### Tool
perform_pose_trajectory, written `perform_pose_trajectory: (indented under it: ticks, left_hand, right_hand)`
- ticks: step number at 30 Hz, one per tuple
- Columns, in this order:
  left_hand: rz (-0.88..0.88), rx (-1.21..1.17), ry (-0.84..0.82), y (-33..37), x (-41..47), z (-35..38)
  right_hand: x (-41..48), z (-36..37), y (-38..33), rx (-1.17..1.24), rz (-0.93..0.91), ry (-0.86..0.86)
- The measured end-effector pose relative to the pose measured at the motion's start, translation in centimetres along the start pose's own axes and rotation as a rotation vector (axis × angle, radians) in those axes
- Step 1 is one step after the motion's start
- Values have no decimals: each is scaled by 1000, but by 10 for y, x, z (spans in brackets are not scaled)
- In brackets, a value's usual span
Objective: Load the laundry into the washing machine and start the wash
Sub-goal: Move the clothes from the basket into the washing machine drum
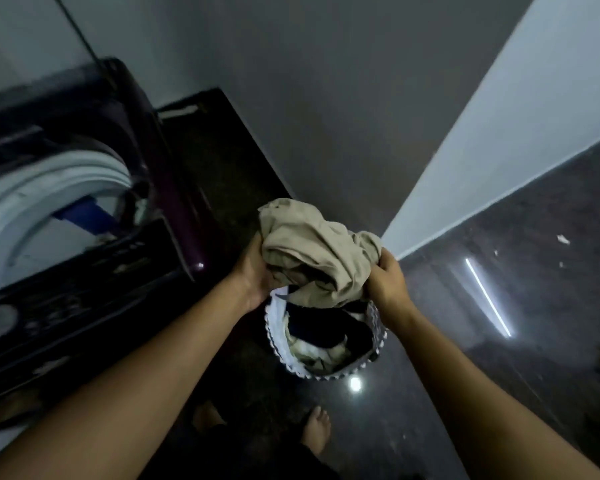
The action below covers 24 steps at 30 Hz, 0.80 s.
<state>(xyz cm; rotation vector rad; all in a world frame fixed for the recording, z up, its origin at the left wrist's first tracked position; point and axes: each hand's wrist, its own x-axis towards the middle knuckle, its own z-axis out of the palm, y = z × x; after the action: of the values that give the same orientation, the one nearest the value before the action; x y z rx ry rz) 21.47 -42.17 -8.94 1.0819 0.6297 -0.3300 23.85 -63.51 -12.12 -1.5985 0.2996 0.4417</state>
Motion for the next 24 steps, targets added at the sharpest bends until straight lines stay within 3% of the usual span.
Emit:
perform_pose_trajectory:
  ticks: [8, 13, 18, 24]
  left_hand:
    - [221, -43, -12, 122, -100, -60]
    - [383, -95, -7, 174, -156, -132]
    - [438, -222, 128, 205, -186, -232]
    - [331, -28, 348, 218, -187, -331]
  right_hand:
    - [-32, 93, -159, -26, -220, -141]
    - [-59, 180, -221, -16, -311, -212]
    - [-84, 274, -250, -10, -339, -319]
    - [-93, 378, -243, -97, -241, -436]
